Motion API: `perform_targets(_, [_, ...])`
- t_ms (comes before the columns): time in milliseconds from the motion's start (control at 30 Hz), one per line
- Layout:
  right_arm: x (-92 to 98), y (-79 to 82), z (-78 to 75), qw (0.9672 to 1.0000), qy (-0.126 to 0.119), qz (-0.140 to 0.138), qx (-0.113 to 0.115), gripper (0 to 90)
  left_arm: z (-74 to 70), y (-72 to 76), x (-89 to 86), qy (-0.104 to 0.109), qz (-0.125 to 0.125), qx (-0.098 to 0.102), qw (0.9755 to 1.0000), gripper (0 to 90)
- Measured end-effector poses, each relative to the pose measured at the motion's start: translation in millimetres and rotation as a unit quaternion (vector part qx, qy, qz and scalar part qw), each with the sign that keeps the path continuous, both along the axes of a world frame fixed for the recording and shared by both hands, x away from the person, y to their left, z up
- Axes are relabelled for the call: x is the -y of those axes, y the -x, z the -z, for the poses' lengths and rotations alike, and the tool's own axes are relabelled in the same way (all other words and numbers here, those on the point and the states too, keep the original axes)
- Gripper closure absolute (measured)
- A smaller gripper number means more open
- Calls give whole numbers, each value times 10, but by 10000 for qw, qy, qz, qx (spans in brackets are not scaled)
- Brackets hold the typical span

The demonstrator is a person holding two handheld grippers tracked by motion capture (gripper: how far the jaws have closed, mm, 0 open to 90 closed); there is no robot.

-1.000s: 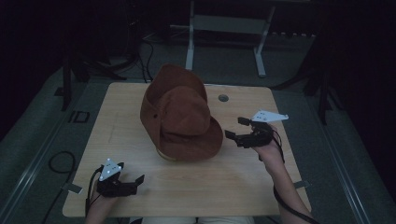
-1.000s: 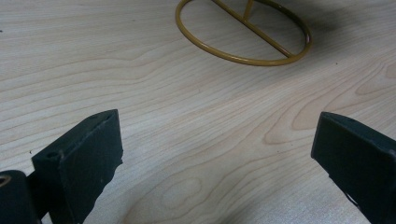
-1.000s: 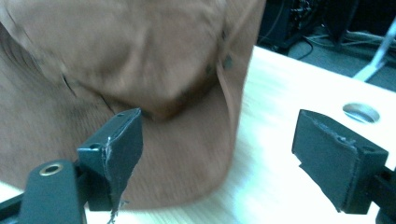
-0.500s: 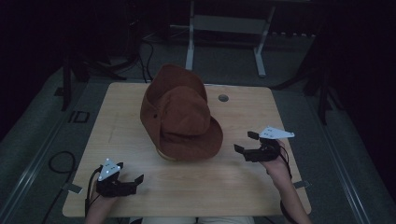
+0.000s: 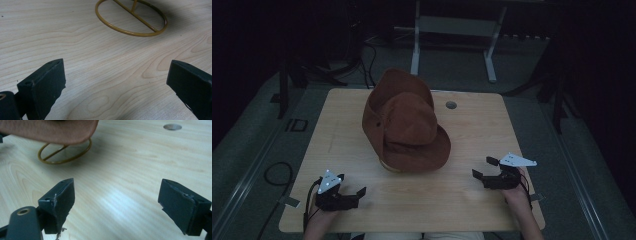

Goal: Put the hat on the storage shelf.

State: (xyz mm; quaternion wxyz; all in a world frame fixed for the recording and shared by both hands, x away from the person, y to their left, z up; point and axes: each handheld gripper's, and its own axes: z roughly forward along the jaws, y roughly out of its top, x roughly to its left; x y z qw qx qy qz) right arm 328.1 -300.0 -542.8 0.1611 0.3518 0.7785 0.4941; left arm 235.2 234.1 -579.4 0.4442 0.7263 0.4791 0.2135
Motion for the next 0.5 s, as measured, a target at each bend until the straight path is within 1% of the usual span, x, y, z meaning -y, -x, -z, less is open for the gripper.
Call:
perform_targets(33, [0,0,0,10000,0,0,0,139,0,0,1,-10,-8,-2,10000,28])
perform_targets(100, [30,68,47,10000,9,-4,-24,139,1,-2,0,-1,-8,-5,10000,28])
perform_targets(133, [30,68,47,10000,9,-4,-24,139,1,-2,0,-1,-8,-5,10000,28])
perform_targets(200, [40,132,93,10000,88,-8,-10,139,2,-4,-1,16,-6,-7,10000,28])
perform_targets(333, [62,195,147,9999,104,14,2,139,0,0,0,25,28,0,10000,28])
perform_targets(400, [72,221,162,9999,146,66,62,140,1,1,-2,2,20,-5,10000,28])
perform_targets(467, [84,245,174,9998,136,99,109,140,3,2,-4,20,19,-2,10000,28])
perform_targets(500, [91,253,176,9997,150,84,149,140,4,2,-6,19,13,-5,10000,28])
